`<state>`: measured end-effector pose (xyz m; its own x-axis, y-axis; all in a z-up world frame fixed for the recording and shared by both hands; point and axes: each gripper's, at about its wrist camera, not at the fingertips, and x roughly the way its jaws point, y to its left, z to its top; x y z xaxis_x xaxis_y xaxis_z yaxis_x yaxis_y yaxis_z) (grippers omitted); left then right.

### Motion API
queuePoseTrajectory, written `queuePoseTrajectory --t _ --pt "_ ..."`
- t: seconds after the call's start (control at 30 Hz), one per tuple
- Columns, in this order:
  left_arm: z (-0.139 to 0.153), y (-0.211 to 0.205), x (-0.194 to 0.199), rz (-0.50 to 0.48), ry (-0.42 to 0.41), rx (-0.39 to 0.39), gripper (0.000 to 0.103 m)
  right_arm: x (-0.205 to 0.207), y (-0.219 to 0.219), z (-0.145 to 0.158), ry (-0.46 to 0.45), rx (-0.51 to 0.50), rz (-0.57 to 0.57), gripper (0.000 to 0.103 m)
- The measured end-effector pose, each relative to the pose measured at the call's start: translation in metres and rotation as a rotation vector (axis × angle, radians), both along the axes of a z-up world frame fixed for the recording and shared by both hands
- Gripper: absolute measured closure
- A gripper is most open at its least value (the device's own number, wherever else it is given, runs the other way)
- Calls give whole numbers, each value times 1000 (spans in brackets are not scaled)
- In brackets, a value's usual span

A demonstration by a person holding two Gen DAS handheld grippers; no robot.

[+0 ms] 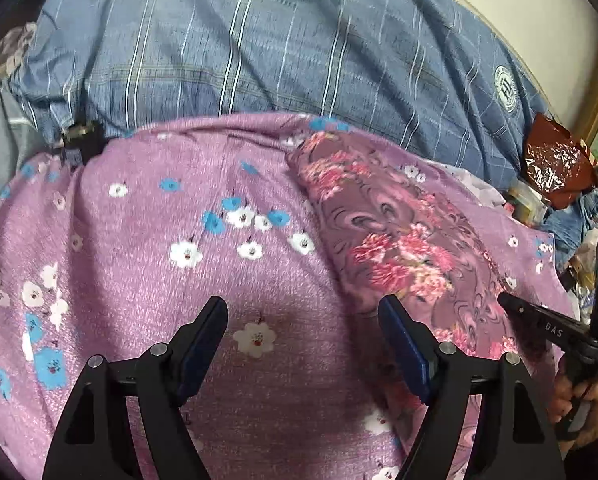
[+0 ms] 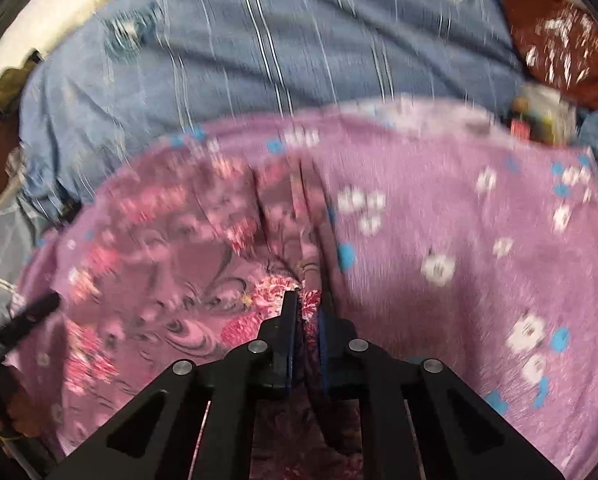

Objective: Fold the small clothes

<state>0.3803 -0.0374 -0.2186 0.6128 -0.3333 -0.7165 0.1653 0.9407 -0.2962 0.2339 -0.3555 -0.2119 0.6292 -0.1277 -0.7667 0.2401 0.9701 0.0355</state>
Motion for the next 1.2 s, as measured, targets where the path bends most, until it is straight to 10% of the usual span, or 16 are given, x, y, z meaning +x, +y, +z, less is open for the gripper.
queuePoseTrajectory --t 0.23,0.4,0.5,0.6,0.9,1.07,1.2 --pt "-8 -10 15 -6 26 32 26 -9 -5 52 -230 83 -25 43" --pt "-10 -20 24 0 2 80 25 56 6 47 -156 163 72 49" --pt "-18 -28 28 -3 10 145 24 95 20 15 -4 145 93 79" --pt "-27 -29 35 1 38 177 24 107 19 -7 38 122 72 84" --pt "6 -34 23 -17 -72 60 26 62 12 41 -151 228 153 77" --pt "-7 -53 20 -30 -40 146 26 79 28 7 28 197 164 79" --pt "16 -32 12 22 -90 92 27 71 31 18 -38 189 177 79"
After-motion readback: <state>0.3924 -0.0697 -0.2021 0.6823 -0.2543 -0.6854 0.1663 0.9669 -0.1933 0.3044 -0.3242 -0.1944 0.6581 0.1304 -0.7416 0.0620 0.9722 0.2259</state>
